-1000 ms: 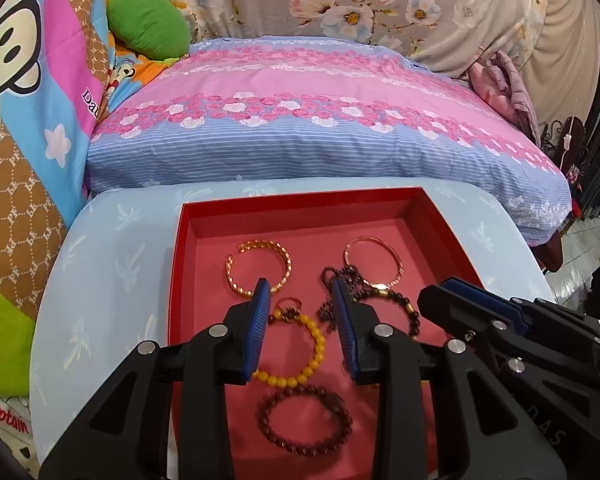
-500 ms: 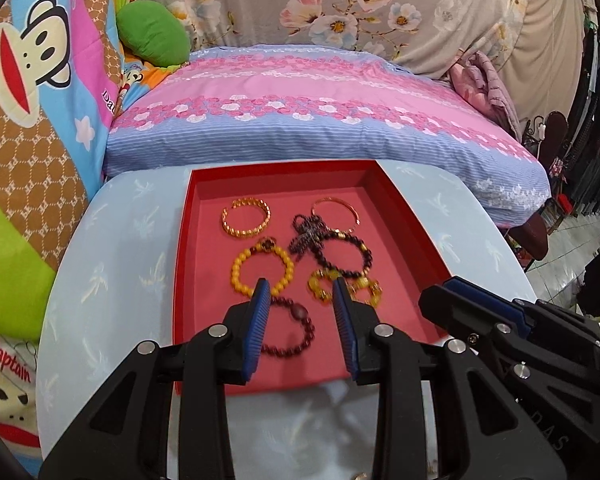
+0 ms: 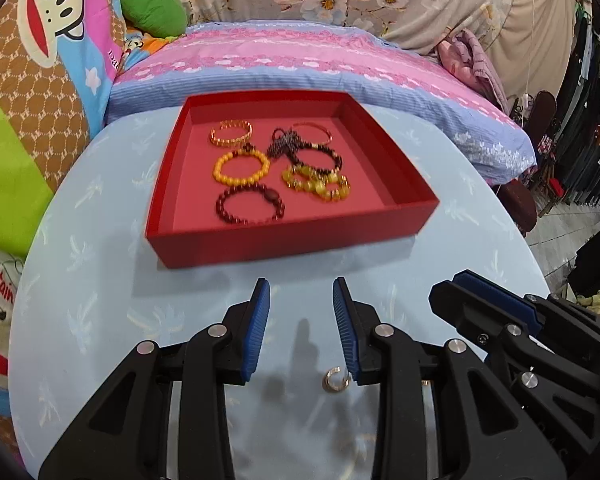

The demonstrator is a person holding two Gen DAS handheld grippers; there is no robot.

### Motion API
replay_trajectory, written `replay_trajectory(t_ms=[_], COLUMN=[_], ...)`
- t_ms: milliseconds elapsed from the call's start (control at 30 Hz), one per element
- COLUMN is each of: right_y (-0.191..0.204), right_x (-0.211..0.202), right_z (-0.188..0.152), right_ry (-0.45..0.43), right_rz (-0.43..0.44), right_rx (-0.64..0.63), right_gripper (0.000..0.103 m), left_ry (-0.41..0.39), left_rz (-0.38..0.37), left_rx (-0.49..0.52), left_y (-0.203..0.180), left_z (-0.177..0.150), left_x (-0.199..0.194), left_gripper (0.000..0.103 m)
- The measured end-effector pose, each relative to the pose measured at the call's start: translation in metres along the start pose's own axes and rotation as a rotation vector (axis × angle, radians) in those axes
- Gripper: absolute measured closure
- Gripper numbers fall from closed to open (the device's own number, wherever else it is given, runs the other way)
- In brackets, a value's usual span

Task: Organize jewelry
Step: 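Move right tool to a gold hoop earring while left tool approaches the other hoop earring, then close the right tool on its hoop earring while left tool closes on the other earring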

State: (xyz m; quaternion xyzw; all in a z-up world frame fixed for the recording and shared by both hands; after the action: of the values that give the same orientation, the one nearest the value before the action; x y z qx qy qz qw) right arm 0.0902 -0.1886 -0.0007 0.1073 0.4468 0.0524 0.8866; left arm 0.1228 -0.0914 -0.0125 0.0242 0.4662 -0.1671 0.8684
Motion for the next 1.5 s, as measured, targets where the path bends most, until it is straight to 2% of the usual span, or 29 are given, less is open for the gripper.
replay_trajectory(t_ms=[100,200,333,567,900,1033,1167,1500], right_y=[-0.001,-0.002,-0.006,-0.014,-0.017,-0.016,-0.017,-0.021], right_x=[0.001,0.002,0.006,0.015,0.025,0.027,0.028,0.026], right_z=[-0.016,-0.033,-0.053,-0.077,-0.077,-0.076,-0.075,-0.076], right_ry=[0.021,0.036,0.043,0.071,0.069,0.061,0.057,0.053], right_rz=[0.0,-0.011,-0.066,-0.098,-0.114,-0.129,-0.144,-0.127], right_rx=[0.01,0.007,-0.026,-0.031,-0.029,-0.04,-0.044,-0.014], right_gripper=[0.085,0.085,0.074,0.074,0.074,0.078,0.087,0.087], left_ry=[0.003,0.0,0.014,0.024,0.048,0.049,0.049,0.048], left_rz=[0.019,0.048,0.033,0.038,0.037,0.037,0.037,0.014], left_rx=[0.011,0.014,-0.013,-0.031,-0.034,-0.027,-0.021,-0.002], left_y=[-0.002,0.001,0.009,0.015,0.013,0.01,0.008,-0.005], left_z=[-0.016,-0.031,-0.048,-0.067,-0.076,-0.075,-0.074,-0.07], left_x=[0.0,-0.001,-0.002,0.0,0.005,0.007,0.008,0.012], left_gripper=[0.07,0.059,0.059,0.058,0.058,0.058,0.058,0.057])
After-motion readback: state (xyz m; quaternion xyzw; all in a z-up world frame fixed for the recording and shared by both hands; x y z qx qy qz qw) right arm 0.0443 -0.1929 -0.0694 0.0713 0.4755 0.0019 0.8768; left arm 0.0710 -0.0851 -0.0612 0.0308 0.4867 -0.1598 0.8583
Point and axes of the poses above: each gripper's, at about its wrist camera, not at the fingertips, and x roughly the way its jaws point, y to its left, z to its top, the point moved 7 cm from there along x, roughly the way its jaws point, and after that the axes turned 4 degrees about y, right-handed, at the moved point
